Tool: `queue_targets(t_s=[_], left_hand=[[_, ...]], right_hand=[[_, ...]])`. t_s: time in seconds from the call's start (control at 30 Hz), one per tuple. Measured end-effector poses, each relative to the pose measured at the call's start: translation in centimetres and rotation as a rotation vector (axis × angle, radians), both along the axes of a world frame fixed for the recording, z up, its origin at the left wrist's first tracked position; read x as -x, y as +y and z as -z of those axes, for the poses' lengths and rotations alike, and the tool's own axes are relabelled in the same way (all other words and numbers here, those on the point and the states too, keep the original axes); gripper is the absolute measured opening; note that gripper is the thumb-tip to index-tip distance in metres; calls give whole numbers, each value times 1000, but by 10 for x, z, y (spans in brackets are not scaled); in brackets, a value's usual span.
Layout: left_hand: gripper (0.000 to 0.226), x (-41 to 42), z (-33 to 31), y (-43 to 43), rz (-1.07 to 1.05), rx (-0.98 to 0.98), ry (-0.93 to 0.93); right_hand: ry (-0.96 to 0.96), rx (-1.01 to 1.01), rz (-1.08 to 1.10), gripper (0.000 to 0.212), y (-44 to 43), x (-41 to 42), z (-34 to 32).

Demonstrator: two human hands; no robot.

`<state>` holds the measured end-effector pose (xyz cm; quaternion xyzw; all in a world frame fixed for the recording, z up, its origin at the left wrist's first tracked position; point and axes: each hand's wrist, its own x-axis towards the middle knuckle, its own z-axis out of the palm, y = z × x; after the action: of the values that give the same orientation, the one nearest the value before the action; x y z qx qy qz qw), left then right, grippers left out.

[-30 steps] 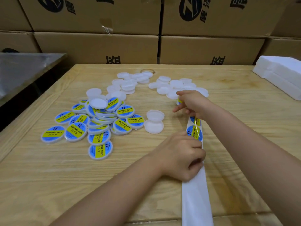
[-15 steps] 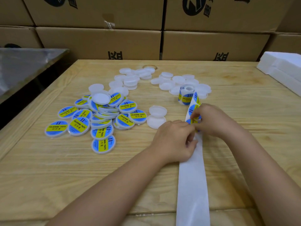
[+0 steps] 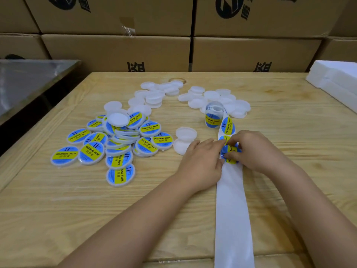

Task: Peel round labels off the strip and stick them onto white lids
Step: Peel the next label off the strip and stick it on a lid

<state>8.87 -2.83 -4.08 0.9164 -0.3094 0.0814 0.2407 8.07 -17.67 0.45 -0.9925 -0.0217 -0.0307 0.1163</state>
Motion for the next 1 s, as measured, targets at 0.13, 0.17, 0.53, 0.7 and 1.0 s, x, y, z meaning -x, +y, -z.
queue_targets(t_s=[0.13,0.17,0.53,0.7,1.0], left_hand=[[51,-3,2,0,-22,-4,21],[50,-4,2,0,-27,3,25],[49,-1,-1,1,-39,-1,68],[46,0,-2,2,-18,-1,69],[30,2,-6,2,84,188,46]], right_hand=[[-30,-61,18,25,-2,1,-3],[-29,-69,24,22,-2,1,-4],[229,-467,36,12,-24,8,-22],[151,-676,48,13,-35,11,-30],[-80,-1654,177,8,39,-18,9]])
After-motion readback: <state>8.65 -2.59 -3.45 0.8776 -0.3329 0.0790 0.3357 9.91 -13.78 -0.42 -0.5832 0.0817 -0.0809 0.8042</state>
